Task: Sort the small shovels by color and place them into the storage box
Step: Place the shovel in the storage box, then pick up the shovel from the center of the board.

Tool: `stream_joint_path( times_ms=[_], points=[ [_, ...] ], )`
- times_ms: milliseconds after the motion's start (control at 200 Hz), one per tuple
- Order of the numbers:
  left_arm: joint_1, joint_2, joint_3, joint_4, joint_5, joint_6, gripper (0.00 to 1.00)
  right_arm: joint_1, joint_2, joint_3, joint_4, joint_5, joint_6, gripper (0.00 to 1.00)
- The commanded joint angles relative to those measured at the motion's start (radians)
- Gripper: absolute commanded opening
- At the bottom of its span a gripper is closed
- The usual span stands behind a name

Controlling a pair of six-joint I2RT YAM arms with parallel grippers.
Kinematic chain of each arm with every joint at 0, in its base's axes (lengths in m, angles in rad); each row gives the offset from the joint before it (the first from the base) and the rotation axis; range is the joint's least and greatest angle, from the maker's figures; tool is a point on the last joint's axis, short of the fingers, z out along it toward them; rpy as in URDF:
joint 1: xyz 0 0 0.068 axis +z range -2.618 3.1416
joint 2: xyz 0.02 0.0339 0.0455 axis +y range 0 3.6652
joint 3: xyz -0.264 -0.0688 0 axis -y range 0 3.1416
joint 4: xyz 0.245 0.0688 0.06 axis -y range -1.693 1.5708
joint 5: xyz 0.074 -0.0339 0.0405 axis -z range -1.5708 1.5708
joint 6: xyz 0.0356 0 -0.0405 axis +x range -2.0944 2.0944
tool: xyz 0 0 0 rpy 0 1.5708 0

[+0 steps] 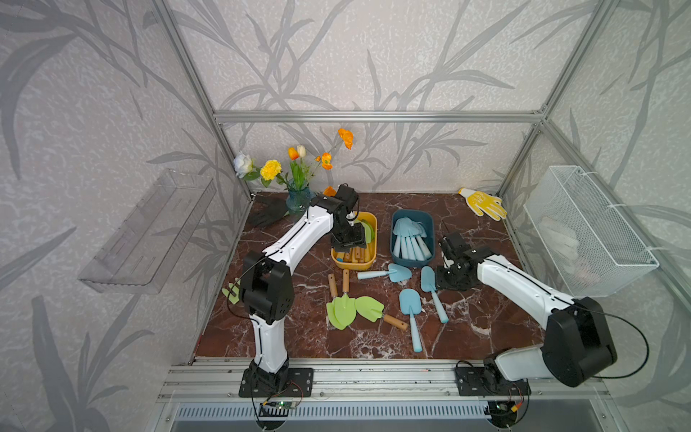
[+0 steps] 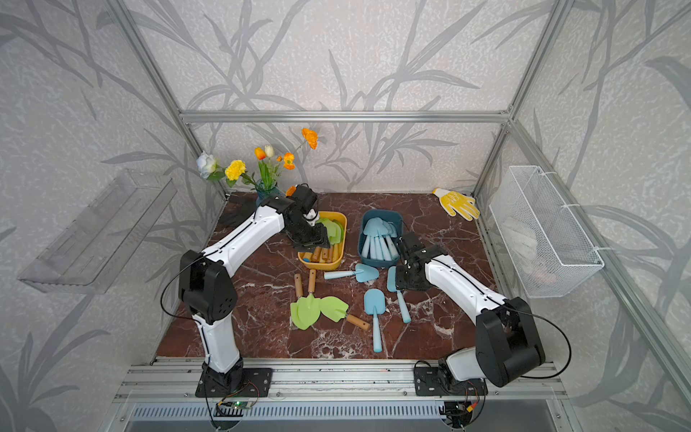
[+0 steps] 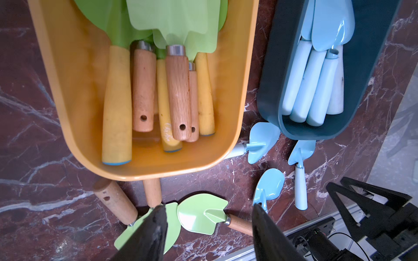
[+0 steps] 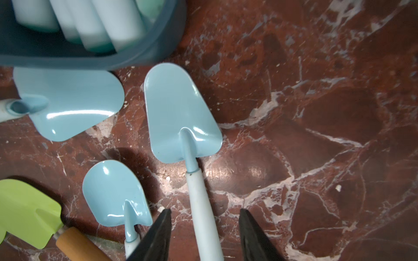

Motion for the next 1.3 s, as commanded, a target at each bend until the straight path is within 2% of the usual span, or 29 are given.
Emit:
stream_joint_path(
  times_ms=[0,270,485,690,765,960,1295],
  points=[
    [0.0,-0.003,-0.06,0.06,-0.01,-0.052,0.6,0.058,-0.015,-0.007,-0.003,-0.036,0.038,0.5],
    [-0.003,-0.022,-0.087,0.051,-0.033,-0.048,0.6,0.246,0.036,-0.015,0.018,-0.028,0.077,0.51],
    [-0.001,-0.062,-0.121,0.041,-0.07,-0.049,0.6,0.281,0.153,0.12,0.106,-0.107,0.142,0.51],
    [0.002,-0.12,-0.162,0.022,-0.088,-0.039,0.6,0.28,0.336,0.287,0.144,-0.226,0.41,0.51],
    [0.005,-0.151,-0.185,0.022,-0.089,-0.039,0.6,0.283,0.363,0.292,0.179,-0.259,0.536,0.51],
    [0.009,-0.234,-0.241,0.026,-0.096,-0.041,0.6,0.284,0.385,0.256,0.225,-0.247,0.852,0.51],
    [0.018,-0.338,-0.35,0.055,-0.095,-0.052,0.6,0.291,0.437,0.272,0.283,-0.191,1.115,0.52]
  ],
)
